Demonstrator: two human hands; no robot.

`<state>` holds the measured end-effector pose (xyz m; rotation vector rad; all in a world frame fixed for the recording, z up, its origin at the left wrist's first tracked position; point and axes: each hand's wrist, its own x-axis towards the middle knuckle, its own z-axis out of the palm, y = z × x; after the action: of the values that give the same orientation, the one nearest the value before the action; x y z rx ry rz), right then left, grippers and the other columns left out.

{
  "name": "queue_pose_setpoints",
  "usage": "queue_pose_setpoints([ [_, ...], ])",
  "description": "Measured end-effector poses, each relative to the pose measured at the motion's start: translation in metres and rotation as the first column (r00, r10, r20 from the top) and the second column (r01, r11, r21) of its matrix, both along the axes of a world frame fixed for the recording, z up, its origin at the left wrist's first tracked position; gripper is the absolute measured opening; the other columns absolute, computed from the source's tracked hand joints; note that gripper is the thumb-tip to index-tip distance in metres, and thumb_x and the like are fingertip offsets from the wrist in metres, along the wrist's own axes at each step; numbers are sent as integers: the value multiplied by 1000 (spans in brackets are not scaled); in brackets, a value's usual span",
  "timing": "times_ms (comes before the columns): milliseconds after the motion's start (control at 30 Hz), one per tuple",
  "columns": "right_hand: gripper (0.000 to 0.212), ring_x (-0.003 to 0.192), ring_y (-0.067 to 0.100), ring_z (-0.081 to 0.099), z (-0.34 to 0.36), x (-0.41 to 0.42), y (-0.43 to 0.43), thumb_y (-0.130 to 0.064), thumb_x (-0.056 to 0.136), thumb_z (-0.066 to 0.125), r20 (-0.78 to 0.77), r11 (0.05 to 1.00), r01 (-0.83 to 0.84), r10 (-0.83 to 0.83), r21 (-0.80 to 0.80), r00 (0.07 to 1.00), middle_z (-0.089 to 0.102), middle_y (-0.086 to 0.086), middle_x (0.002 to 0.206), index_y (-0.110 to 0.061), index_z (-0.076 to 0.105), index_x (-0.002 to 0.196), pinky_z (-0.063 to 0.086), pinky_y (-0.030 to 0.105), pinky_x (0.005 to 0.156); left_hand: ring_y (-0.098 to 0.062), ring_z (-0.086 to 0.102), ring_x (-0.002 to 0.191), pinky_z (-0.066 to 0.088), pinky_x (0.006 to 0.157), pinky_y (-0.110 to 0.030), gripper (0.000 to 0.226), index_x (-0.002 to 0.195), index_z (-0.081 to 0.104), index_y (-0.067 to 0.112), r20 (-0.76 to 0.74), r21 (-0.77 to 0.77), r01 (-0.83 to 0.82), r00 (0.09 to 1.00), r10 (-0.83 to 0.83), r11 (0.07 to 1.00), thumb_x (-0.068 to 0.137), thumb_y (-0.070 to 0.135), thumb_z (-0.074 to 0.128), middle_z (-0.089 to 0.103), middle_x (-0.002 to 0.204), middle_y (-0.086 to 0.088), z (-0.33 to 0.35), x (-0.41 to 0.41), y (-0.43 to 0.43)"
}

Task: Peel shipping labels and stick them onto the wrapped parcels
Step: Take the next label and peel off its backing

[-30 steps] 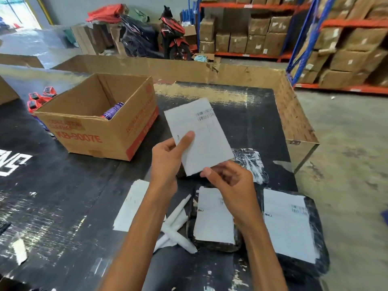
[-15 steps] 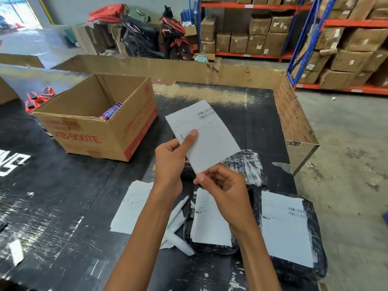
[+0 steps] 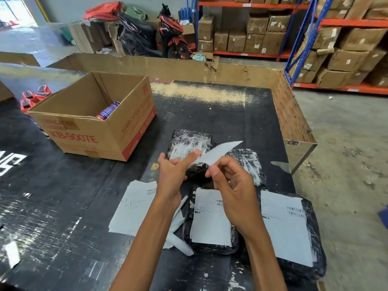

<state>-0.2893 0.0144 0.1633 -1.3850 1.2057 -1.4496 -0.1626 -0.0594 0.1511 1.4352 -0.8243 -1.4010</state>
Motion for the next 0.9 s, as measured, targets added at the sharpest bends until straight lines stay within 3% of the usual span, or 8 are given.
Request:
queue_pose_setpoints([
  [100,18,70,23,52,5,-3,4,-28,102,54,-100,1000,-5,6,12,995,64,2,81,-19,60,89,44,41,66,-23,25,150,30,119,-51,104,158,12,42,249,-199,-26,966,77,980,81,41,81,28,162,1,-4,2,15],
  [167,18,71,5,52,10,-6,7,-30,103,52,-190,1000,-21,22,7,982,61,-12,80,-20,59,90,40,20,67,-12,38,143,32,119,-48,55,146,47,42,281,-466,85,958,56,881,95,33,68,49,151,14,-1,7,23],
  [233,18,72,0,52,14,-9,10,-30,103,52,-262,999,-33,34,6,965,57,-20,78,-19,59,90,37,11,66,-13,56,130,43,112,-44,28,126,70,29,267,-573,224,961,-80,788,102,21,57,68,130,13,6,12,32],
  [300,17,68,3,50,17,-10,11,-32,103,52,-294,999,-44,43,5,955,57,-19,77,-21,58,91,38,14,62,-21,63,119,49,102,-42,25,116,76,22,303,-603,327,938,-170,728,103,17,55,75,117,7,12,13,39],
  [433,12,70,23,52,15,-12,12,-35,103,54,-386,999,-1,-13,-38,922,68,6,89,-30,58,93,49,46,69,-29,64,110,52,93,-43,27,117,76,20,372,-633,397,909,-188,664,101,24,56,76,109,0,7,16,44],
  [533,9,71,14,52,14,-12,13,-29,101,59,-452,990,69,-117,-121,884,64,-16,86,-29,61,92,46,39,74,-28,64,108,54,90,-34,28,116,77,19,367,-650,408,907,-206,642,99,25,56,77,107,0,5,20,43],
  [633,8,69,3,51,18,-14,15,-25,99,63,-490,976,127,-199,-177,849,55,-33,79,-28,64,91,40,34,76,-25,66,105,54,90,-39,23,111,78,21,386,-662,425,900,-205,618,98,24,58,78,103,5,5,21,44],
  [900,8,66,15,47,18,-20,16,-30,100,61,-476,984,91,-153,-150,866,52,-20,74,-33,61,92,43,38,74,-20,68,100,54,86,-43,18,107,78,24,410,-674,435,893,-187,597,94,25,66,78,99,12,7,19,47],
])
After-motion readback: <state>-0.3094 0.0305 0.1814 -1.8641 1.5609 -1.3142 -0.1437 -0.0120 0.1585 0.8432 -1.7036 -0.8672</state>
